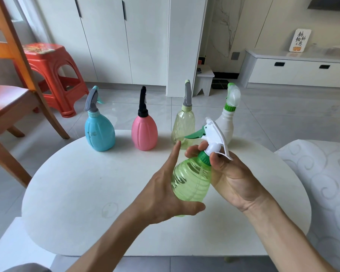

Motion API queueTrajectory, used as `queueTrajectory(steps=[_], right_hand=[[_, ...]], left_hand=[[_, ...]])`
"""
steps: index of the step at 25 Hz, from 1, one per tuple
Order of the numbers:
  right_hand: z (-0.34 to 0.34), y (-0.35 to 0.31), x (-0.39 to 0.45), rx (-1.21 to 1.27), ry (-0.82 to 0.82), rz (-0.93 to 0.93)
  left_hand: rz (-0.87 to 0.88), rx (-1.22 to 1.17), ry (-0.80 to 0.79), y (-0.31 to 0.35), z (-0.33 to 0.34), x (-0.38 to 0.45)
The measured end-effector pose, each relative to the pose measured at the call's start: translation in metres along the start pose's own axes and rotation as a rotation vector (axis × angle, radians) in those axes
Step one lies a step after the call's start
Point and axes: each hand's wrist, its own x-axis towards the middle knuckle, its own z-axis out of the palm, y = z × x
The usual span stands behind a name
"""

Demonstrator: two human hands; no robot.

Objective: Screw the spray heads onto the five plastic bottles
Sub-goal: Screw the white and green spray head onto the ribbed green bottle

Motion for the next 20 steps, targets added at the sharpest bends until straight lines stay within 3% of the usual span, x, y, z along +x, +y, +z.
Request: queueTrajectory(steps=[6,20], right_hand=[[0.012,0.005,-0.006,-0.182,0.090,-0.055],[0.015,0.004,-0.010,-0.235,0.219,-0.068]], left_hand=[[0.003,-0.045,0.041,-0.010,0.003,-0.002],[-0.032,-0.043,0.050,-0.009,0.011,-0.001]])
